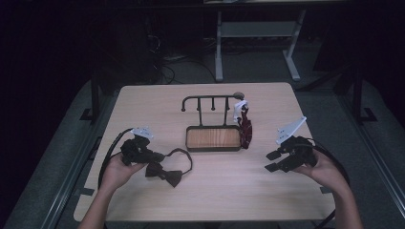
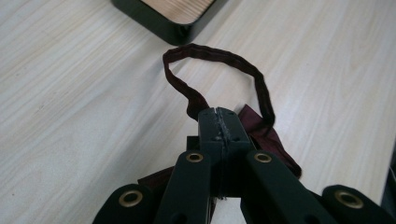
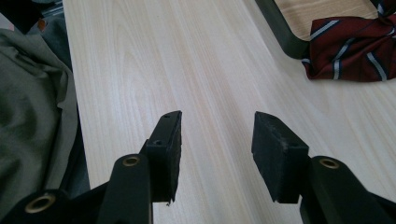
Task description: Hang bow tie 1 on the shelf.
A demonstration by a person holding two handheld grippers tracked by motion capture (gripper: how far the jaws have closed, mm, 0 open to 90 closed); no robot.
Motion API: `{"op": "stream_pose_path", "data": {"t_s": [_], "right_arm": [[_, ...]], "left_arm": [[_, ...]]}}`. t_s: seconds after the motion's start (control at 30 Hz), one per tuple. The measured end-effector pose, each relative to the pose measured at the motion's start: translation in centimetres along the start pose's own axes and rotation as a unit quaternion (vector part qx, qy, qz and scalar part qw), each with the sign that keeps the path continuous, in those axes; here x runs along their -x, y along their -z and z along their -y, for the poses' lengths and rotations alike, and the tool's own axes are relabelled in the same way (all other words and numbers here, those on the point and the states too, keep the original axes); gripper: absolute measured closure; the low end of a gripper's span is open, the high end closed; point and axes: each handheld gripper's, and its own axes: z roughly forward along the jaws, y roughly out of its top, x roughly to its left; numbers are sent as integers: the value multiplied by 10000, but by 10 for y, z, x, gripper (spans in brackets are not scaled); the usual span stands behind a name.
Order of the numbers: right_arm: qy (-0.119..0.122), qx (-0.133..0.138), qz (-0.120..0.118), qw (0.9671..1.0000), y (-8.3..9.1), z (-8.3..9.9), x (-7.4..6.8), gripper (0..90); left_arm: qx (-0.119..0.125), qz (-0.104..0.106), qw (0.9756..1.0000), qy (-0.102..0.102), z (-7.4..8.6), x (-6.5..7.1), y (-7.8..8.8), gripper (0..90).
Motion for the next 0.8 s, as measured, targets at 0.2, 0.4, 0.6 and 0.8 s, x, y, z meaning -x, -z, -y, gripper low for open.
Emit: {"op": "stream_pose_path", "data": {"t_s": [0.2, 0.4, 0.6, 0.8], "right_arm": [[-11, 9, 0, 10000, 0, 0, 0, 521], [-9, 12, -2, 10000, -1, 1, 1, 519], [-1, -6, -1, 10000, -2, 1, 1, 518], [-10, 8, 3, 10000, -2, 2, 1, 519]], "left_arm": [[-173, 101, 9996, -220, -8, 3, 8, 897], [-266, 232, 9985, -428, -19, 6, 18, 897], [-360, 318, 9973, -562, -30, 9, 27, 897], [-478, 365, 9957, -708, -43, 11, 34, 897]]}}
